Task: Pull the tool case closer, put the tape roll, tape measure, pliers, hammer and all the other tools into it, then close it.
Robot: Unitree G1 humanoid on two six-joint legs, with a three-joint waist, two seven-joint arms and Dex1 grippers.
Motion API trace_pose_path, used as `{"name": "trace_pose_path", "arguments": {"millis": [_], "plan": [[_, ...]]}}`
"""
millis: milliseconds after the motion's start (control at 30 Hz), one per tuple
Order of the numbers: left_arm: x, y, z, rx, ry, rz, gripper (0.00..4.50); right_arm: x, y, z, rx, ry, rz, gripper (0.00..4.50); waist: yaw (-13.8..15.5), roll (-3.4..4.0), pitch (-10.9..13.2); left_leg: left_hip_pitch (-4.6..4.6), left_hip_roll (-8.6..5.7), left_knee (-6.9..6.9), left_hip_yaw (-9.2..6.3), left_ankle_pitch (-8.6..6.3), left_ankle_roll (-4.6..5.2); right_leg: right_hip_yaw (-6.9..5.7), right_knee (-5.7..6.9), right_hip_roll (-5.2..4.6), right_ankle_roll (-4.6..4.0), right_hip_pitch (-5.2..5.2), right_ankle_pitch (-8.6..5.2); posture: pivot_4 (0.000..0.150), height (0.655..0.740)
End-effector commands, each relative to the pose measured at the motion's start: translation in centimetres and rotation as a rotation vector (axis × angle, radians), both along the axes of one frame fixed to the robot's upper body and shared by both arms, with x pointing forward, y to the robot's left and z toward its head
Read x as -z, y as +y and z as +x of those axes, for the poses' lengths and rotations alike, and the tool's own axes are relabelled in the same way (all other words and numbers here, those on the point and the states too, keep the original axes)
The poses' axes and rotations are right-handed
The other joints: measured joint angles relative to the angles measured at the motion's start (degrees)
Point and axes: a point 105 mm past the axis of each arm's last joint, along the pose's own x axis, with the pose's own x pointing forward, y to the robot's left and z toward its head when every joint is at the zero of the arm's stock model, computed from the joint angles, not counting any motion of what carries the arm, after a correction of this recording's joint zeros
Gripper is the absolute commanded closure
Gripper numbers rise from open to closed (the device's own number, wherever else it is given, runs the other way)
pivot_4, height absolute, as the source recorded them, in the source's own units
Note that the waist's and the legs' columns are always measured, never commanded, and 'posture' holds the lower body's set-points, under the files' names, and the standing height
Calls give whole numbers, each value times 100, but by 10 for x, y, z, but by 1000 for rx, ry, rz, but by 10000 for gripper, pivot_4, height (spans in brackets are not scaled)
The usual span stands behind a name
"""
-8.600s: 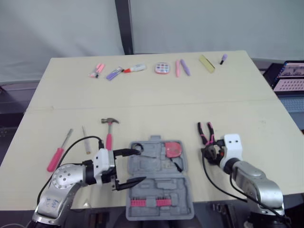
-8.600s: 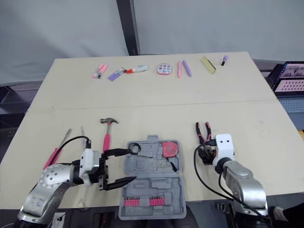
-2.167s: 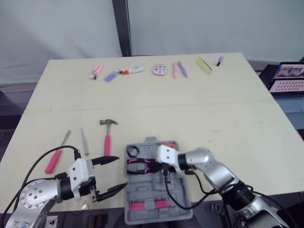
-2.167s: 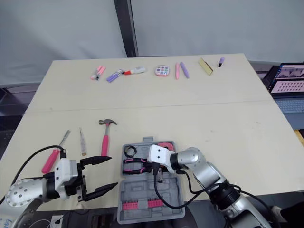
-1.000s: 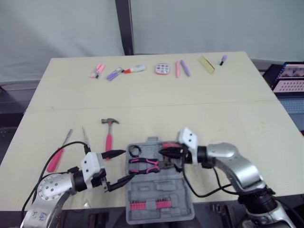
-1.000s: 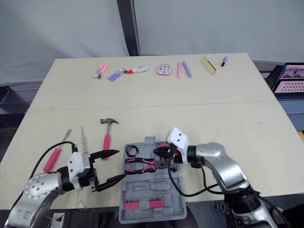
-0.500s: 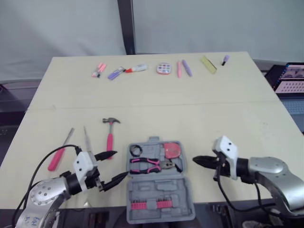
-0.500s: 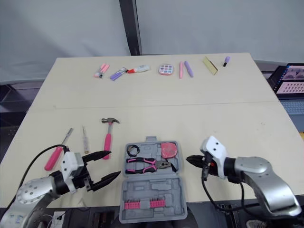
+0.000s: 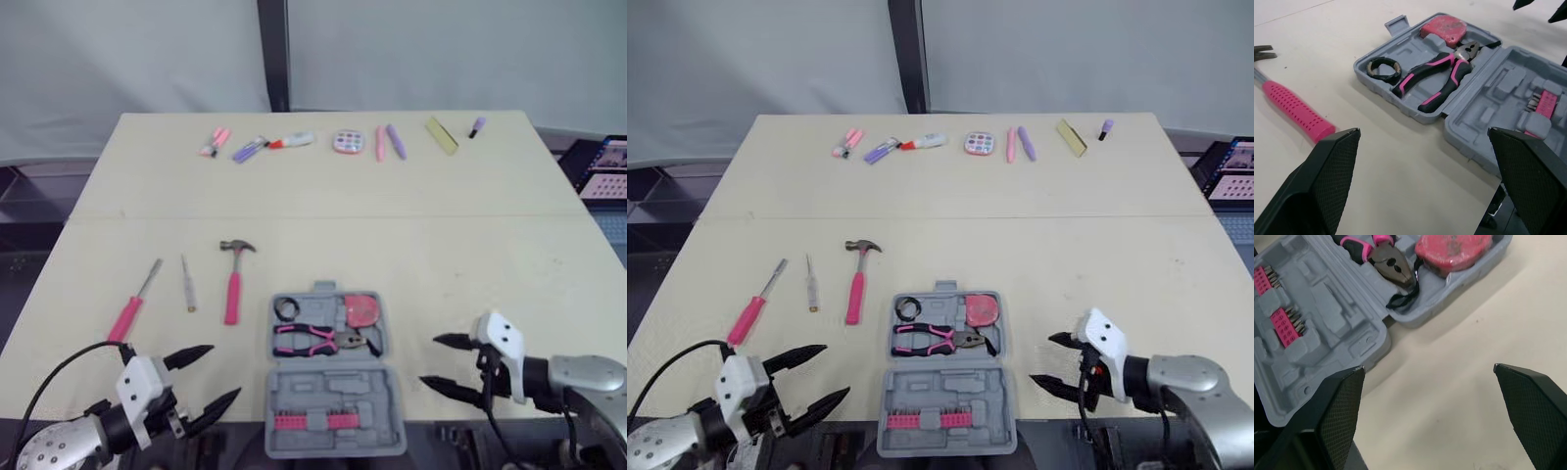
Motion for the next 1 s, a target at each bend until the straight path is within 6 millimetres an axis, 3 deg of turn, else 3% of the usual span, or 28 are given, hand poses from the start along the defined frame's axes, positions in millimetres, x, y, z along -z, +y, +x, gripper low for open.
{"name": "trace_pose_path", "arguments": {"millis": [33, 67, 167, 300, 400, 700, 1000], "plan": [[0, 7, 3, -14, -7, 29, 0, -11, 3, -3, -12, -50, -6, 569, -2, 2, 1, 0, 1, 0, 0, 0, 0, 0, 0, 1, 0, 0, 0, 1500, 7400], [0, 7, 5, -12, -1, 19, 0, -11, 3, -4, -6, -44, -6, 569, -1, 2, 1, 0, 1, -1, 0, 0, 0, 0, 0, 1, 0, 0, 0, 1500, 7400], [3, 6, 6, -3, 12, -2, 8202, -12, 6, -8, -9, -54, -2, 8790, -2, 2, 2, 0, 1, -1, 0, 0, 0, 0, 2, 1, 0, -1, 0, 1500, 7400], [7, 1, 4, 31, 29, 1, 28554, -12, 7, -12, -18, -57, -12, 29134, -6, 1, 2, 1, 0, -2, 0, 0, 0, 0, 1, 1, 0, 0, 0, 1500, 7400], [15, 1, 12, 76, 45, 75, 44221, -10, 5, -10, -20, -57, -56, 44286, -6, 4, 3, 3, 0, -1, 0, 0, 0, 0, 3, 1, 0, 0, 0, 1500, 7400], [22, -27, 27, 228, 129, 56, 44750, 4, 10, -1, -32, -23, -129, 44804, -12, 4, 3, 1, -2, -2, -2, 1, 0, 0, 14, 1, 0, -5, 0, 1500, 7400], [42, -29, 43, 241, 197, 163, 44750, 17, 18, 10, -64, -16, -167, 44804, -19, 6, 4, 4, -3, 1, 0, 2, -1, 2, 33, 0, 0, -12, 0, 1500, 7400]]}}
